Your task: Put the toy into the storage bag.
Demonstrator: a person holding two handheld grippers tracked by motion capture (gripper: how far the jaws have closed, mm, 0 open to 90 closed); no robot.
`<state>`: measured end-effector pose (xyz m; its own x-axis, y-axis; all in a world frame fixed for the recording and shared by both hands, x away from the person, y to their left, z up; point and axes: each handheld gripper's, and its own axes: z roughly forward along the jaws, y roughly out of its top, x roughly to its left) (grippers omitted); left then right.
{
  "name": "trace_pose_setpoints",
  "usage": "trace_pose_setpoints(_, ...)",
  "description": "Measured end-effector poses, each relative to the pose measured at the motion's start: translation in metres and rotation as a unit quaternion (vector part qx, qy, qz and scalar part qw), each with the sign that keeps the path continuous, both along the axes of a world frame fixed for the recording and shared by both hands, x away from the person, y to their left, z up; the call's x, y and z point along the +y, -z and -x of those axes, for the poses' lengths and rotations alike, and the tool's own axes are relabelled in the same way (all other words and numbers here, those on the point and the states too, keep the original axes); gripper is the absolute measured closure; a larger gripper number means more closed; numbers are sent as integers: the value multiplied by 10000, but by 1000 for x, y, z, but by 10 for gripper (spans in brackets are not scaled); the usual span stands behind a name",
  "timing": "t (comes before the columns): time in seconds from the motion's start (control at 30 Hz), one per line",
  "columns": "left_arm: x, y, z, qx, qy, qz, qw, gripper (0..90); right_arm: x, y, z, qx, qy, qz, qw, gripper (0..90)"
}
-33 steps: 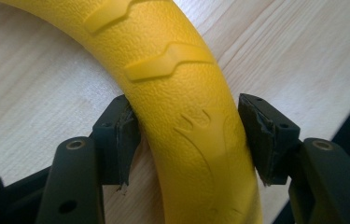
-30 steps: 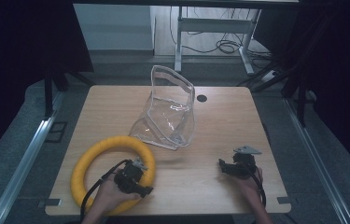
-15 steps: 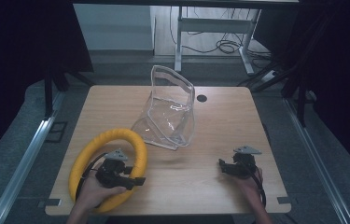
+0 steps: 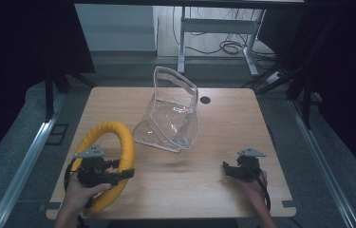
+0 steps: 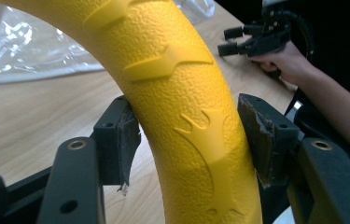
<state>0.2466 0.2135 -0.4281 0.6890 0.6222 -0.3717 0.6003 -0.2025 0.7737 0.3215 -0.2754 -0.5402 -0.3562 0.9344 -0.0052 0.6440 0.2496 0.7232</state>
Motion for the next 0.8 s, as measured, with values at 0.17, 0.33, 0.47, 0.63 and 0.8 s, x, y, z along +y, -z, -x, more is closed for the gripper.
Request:
trace_pose_setpoints(0.17, 15, -7, 4, -202, -216, 280, 9992, 408, 0, 0, 0, 0, 5, 1, 10000, 168)
trace_pose_setpoints(0.33, 30, -15, 9, -457, -550, 469, 9963, 408, 0, 0, 0, -4, 5, -5, 10000, 168)
trace_pose_setpoints(0.47, 38, -20, 13, -599, -737, 519, 9941, 410, 0, 0, 0, -4, 12, -7, 10000, 169)
trace_pose_setpoints(0.63, 47, -23, 16, -738, -842, 554, 9922, 412, 0, 0, 0, -1, 11, -10, 10000, 169)
trace_pose_setpoints(0.8, 59, -25, 18, -816, -984, 852, 9881, 413, 0, 0, 0, -4, 12, -5, 10000, 169)
